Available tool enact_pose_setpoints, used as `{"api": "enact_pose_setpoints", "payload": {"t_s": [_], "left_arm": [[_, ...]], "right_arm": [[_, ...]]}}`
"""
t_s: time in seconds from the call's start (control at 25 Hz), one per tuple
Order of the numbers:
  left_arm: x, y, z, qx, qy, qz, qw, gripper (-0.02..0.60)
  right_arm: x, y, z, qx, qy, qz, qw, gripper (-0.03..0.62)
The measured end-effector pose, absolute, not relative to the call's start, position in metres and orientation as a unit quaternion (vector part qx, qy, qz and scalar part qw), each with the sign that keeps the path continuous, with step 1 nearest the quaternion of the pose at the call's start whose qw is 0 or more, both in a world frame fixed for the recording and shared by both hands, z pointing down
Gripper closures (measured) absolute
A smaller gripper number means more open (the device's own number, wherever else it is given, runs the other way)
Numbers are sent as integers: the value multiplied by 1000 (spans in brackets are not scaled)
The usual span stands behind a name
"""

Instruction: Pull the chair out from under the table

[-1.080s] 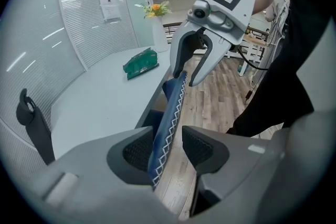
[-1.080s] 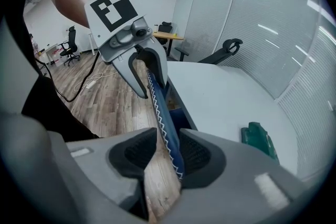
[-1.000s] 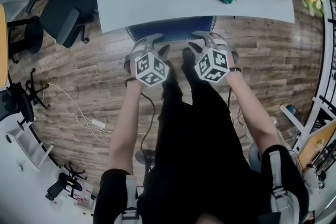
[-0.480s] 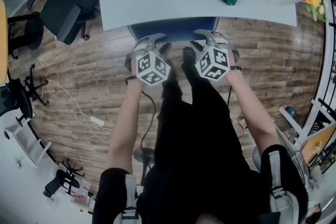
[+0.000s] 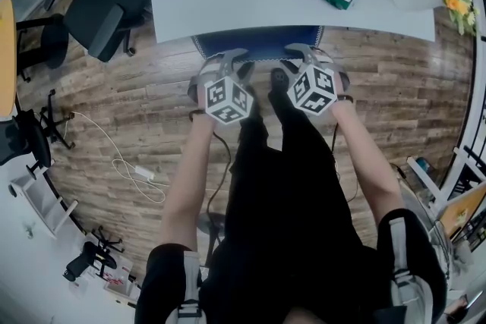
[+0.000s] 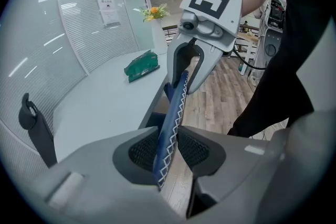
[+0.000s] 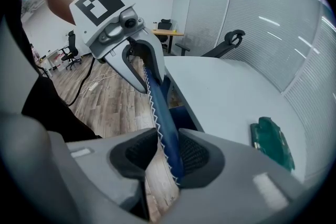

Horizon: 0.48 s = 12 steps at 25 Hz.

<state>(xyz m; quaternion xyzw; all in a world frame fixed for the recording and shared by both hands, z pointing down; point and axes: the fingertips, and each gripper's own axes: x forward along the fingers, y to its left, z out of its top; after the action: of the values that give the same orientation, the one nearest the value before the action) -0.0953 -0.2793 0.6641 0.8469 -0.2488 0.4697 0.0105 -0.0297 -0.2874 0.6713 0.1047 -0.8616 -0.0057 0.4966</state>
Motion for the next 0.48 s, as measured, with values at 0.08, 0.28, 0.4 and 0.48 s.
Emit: {"api": "enact_pose_setpoints", "payload": {"t_s": [0.08, 0.28, 0.4, 0.48], "left_arm": [[-95, -279, 664, 846, -253, 469, 7, 457], [-96, -278, 664, 845, -254, 470, 7, 457], [-95, -275, 665, 843, -261, 470, 2, 456], [-94, -272, 666, 842, -264, 470, 3, 456]], "right_arm": [[-30, -287, 671, 111, -862, -6, 494, 465], [-30, -287, 672, 132, -863, 1, 488, 461], [-29, -285, 672, 141, -861, 2, 489, 457], [-28, -282, 673, 143, -861, 2, 489, 457]]}}
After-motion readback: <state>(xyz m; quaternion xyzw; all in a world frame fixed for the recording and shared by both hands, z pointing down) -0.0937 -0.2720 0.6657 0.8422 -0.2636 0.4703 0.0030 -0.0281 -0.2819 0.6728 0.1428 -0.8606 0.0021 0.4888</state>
